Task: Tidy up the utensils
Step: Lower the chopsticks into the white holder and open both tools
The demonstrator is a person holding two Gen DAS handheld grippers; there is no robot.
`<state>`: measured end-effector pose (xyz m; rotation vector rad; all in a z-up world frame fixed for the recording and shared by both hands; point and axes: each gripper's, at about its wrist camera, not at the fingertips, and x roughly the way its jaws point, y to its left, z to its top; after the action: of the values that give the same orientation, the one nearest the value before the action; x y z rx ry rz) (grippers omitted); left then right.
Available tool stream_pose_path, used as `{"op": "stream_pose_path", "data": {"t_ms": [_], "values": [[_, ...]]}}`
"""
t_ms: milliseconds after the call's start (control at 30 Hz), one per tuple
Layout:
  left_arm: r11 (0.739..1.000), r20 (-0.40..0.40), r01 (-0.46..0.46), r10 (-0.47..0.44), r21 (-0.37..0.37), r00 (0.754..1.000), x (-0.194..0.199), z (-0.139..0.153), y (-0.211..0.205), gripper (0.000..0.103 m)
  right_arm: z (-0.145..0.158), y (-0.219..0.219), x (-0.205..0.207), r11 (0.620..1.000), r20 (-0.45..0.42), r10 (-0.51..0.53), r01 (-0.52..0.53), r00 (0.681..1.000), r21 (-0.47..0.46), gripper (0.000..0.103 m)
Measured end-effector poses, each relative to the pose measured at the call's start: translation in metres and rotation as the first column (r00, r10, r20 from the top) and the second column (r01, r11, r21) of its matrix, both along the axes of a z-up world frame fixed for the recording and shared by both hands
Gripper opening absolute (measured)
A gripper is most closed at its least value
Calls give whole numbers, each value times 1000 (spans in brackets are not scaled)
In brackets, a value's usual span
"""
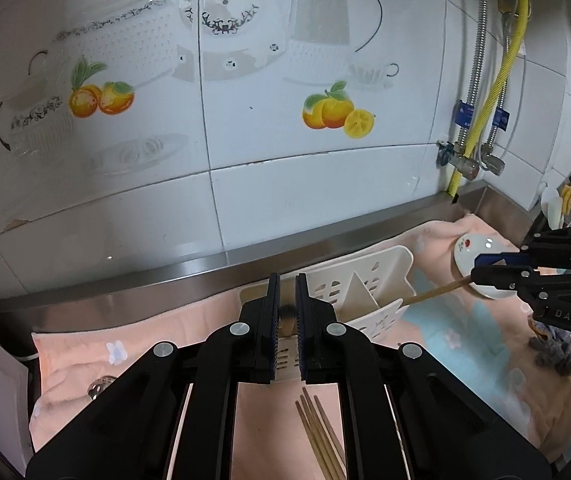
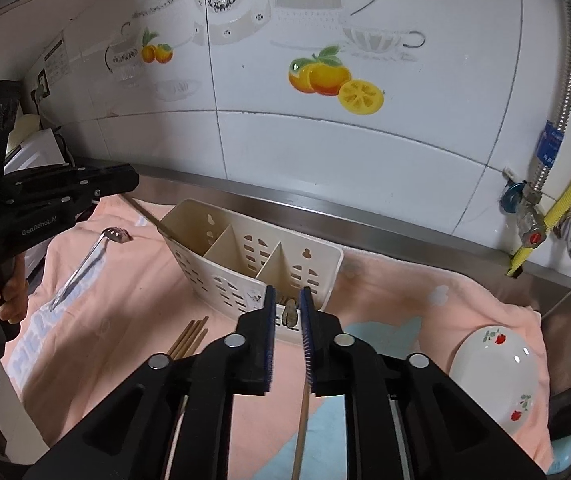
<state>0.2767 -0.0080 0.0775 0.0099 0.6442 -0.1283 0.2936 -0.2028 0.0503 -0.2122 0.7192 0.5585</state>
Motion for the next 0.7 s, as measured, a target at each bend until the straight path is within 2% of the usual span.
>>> {"op": "stream_pose_path", "data": {"t_ms": [167, 233, 300, 433, 700], "values": [[1000, 6, -9, 9, 3, 1000, -6, 3, 1, 13, 8, -7, -10, 1000, 33, -14, 13, 999, 14, 30], [1000, 14, -17, 17, 10, 1000, -13, 5, 2, 26, 11, -12, -18, 1000, 50, -23, 22, 999, 21, 36], [999, 28, -30, 29, 29, 999, -20, 6, 1, 34, 12, -16, -25, 999, 60, -26, 24, 998, 34, 38], [999, 49, -35, 33, 28, 998, -38, 7, 1, 44, 9, -24, -43, 999, 79, -29, 25, 996, 42, 38], [999, 59, -50, 50, 2, 997, -77, -8, 6, 58, -27, -37, -91, 999, 91, -35, 34, 995, 12, 38]]}}
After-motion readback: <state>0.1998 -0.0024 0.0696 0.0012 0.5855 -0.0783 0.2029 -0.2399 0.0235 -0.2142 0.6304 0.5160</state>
